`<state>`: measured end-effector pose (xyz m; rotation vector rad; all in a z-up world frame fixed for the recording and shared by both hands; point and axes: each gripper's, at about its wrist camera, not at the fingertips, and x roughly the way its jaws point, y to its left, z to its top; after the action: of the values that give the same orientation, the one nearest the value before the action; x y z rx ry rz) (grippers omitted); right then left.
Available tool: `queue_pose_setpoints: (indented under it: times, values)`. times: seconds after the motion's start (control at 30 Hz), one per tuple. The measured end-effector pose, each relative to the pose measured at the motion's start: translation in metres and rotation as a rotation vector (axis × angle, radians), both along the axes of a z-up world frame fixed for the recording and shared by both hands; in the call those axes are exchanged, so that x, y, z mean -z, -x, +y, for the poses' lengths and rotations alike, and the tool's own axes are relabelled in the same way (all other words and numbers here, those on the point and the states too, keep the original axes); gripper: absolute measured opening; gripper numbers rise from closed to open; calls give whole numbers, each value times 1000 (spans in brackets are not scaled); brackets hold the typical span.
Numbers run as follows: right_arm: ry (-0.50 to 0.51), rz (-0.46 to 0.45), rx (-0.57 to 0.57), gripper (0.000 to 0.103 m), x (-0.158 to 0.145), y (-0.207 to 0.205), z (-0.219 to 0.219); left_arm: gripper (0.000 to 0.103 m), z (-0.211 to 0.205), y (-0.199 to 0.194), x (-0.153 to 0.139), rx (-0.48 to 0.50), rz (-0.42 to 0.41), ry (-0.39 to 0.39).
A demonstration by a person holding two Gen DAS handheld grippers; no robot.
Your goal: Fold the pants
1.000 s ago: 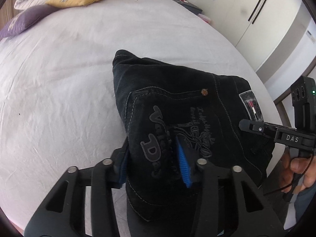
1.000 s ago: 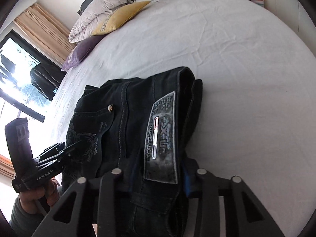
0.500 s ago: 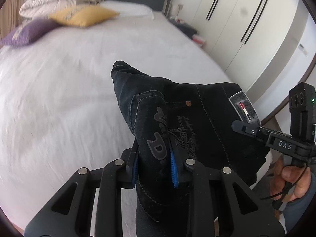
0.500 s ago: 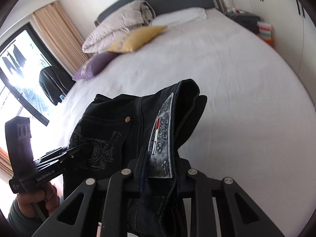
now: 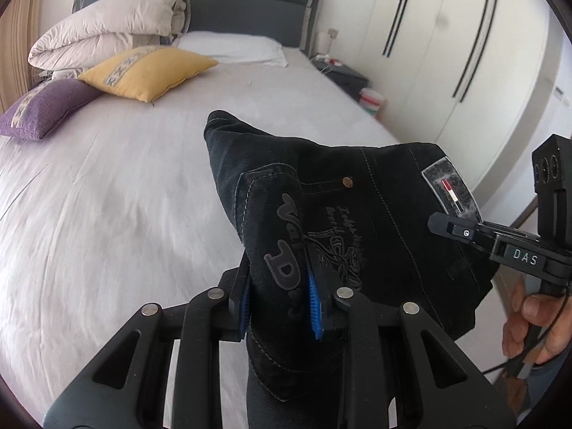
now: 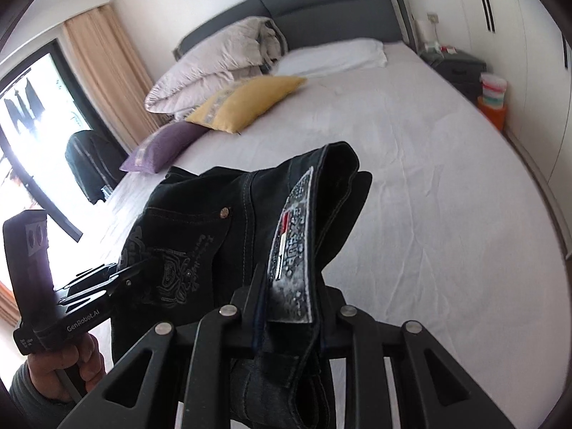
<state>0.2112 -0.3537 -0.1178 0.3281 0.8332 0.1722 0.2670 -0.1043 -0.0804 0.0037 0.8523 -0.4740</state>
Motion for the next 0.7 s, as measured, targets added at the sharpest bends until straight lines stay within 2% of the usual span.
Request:
queue_pose_setpoints:
  times: [0.17, 0.2, 0.23, 0.27, 0.33, 0.37, 0.4, 0.5, 0.53, 0.6, 0.67, 0.7]
  values:
    - [-20, 114, 18, 25, 70, -32, -11, 25, -20, -37, 69, -6, 90, -77]
    - [-2, 145, 36, 34, 87, -37, -15, 26, -22, -44, 83, -15, 108, -104]
    - [4, 160, 46, 40, 97, -40, -19, 30, -23, -43, 93, -23, 110, -110]
    - [-14, 159, 58, 50, 106, -39, -25, 35, -21, -42, 96, -31, 102, -105]
    - [-50, 125, 63, 58, 113, -34, -32, 43, -18, -42, 99, -50, 84, -93]
    - [-55, 116, 67, 64, 111, -29, -34, 50, -17, -42, 98, -59, 83, -94]
    - [-52, 121, 75, 71, 108, -25, -34, 52, -14, -41, 95, -68, 87, -92]
    - [-61, 115, 106, 76, 89, -6, -38, 58, -5, -25, 74, -93, 43, -81]
    - [-60, 90, 112, 76, 80, 5, -39, 68, -1, -14, 66, -99, 17, -81]
    - [-19, 33, 133, 81, 58, 31, -39, 82, 8, 13, 37, -129, -75, -81]
    - [34, -37, 140, 82, 30, 58, -35, 99, 13, 41, 10, -145, -153, -56]
    - [71, -87, 142, 82, 13, 73, -31, 101, 16, 61, -9, -151, -216, -35]
